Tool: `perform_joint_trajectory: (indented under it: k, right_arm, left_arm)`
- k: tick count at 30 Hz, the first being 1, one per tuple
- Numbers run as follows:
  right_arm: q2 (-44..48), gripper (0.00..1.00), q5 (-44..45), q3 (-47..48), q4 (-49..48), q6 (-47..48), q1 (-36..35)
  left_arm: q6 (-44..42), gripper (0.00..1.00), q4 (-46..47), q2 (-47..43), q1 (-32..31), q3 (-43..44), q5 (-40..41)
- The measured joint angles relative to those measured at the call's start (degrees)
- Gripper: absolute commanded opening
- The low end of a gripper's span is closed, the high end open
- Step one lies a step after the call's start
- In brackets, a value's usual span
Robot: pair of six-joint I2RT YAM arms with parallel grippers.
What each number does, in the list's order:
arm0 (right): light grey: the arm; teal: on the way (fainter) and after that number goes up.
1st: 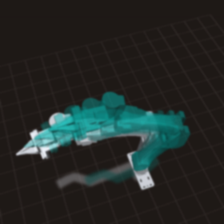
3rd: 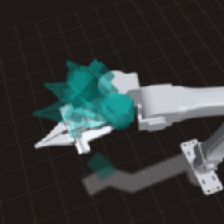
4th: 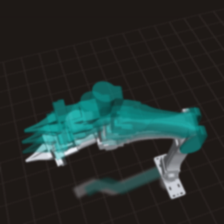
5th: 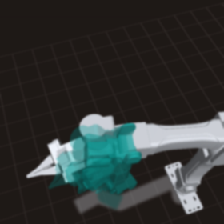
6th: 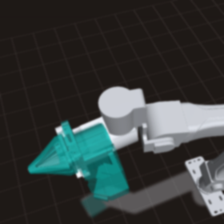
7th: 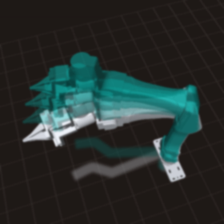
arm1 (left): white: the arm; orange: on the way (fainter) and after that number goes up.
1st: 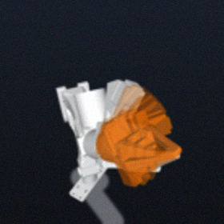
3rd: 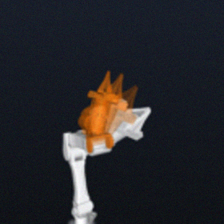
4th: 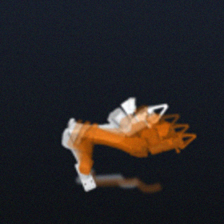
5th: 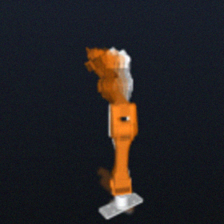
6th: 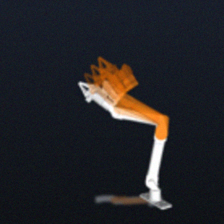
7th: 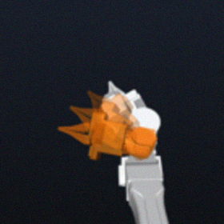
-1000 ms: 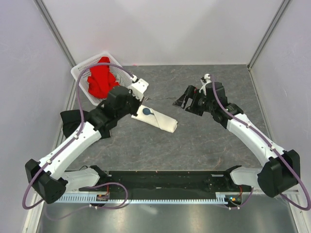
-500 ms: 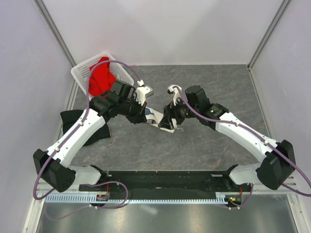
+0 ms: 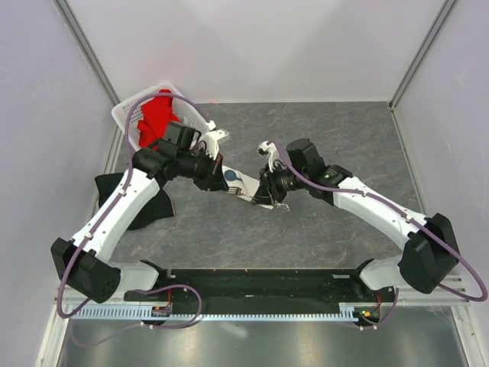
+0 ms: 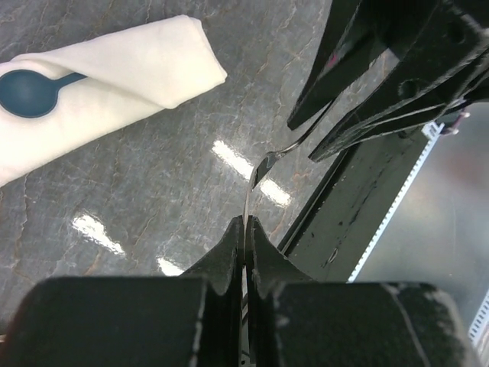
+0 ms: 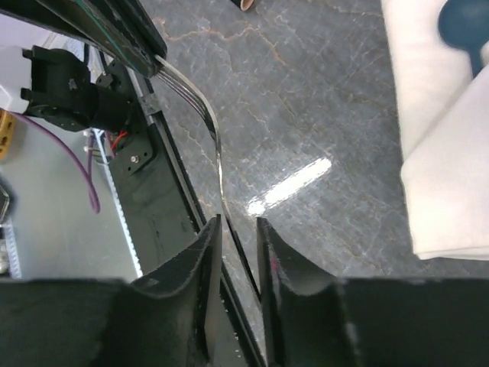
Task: Fold the napkin into a case and place the utensils inside
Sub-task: Pass from the left arm to the right, then pass from the right arm to the left
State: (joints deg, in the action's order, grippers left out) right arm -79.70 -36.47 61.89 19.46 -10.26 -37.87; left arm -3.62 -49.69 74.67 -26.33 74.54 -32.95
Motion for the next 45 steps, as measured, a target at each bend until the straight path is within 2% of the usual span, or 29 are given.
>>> perform_joint_trajectory:
  k: [1, 3, 4, 5, 6, 7, 8, 12, 24, 28, 36, 40, 45]
  right_arm:
    - [0.0, 0.0, -0.37, -0.5, -0.66, -0.31, -0.07]
    - [0.0, 0.0, -2.91, -1.73, -2.54, -1.18, -0.13]
    - [0.04, 0.0, -3.98, -2.25, -3.69, -1.81, -0.31]
    - [0.04, 0.0, -4.52, -2.54, -4.44, -2.49, -0.61]
    - [0.0, 0.0, -4.98, -2.84, -4.85, -3.32, -0.68]
    - [-0.09, 0.0, -5.38, -3.06, -5.16, -4.11, -0.66]
    - [-0.24, 0.0, -5.75, -3.13, -5.38, -5.05, -0.66]
    - [-0.7, 0.0, -4.52, -3.15, -7.02, -7.69, -0.63]
    - [-3.76, 0.0, -3.43, -4.9, -9.09, -11.67, -0.28]
    - [-3.74, 0.0, -3.58, -5.01, -9.25, -12.55, 0.48]
    - [-3.74, 0.0, -4.07, -5.4, -9.51, -13.94, 1.6]
    - [-3.74, 0.0, -5.14, -5.4, -9.6, -14.45, 1.68]
    - [-3.5, 0.0, -6.69, -5.49, -9.84, -15.08, 1.73]
  left_arm:
    - [0.17, 0.02, 0.11, -0.07, 0.42, -0.04, -0.57]
    - [1.05, 0.04, 1.16, -0.44, 1.11, -0.5, -1.49]
    - [1.36, 0.09, 2.05, -0.61, 1.53, -1.16, -1.55]
    - [1.99, 0.28, 2.27, -0.87, 1.95, -1.92, -1.64]
    - [2.67, 0.36, 2.64, -1.27, 2.19, -2.73, -1.66]
    - [3.13, 0.51, 3.63, -1.73, 2.21, -3.67, -1.51]
    - [4.28, 0.58, 5.25, -2.38, 2.21, -4.81, -1.03]
    - [7.23, 0.72, 8.37, -7.41, 2.21, -9.4, 1.95]
    - [9.22, 0.76, 13.18, -18.71, 2.99, -14.1, 11.04]
    - [10.4, 0.8, 13.25, -19.82, 4.52, -16.02, 9.84]
    - [10.86, 0.8, 13.75, -19.54, 5.6, -18.18, 4.33]
    - [10.86, 0.73, 14.56, -16.81, 5.57, -18.95, 0.92]
    - [10.84, 0.72, 15.85, -13.55, 5.62, -20.09, 0.96]
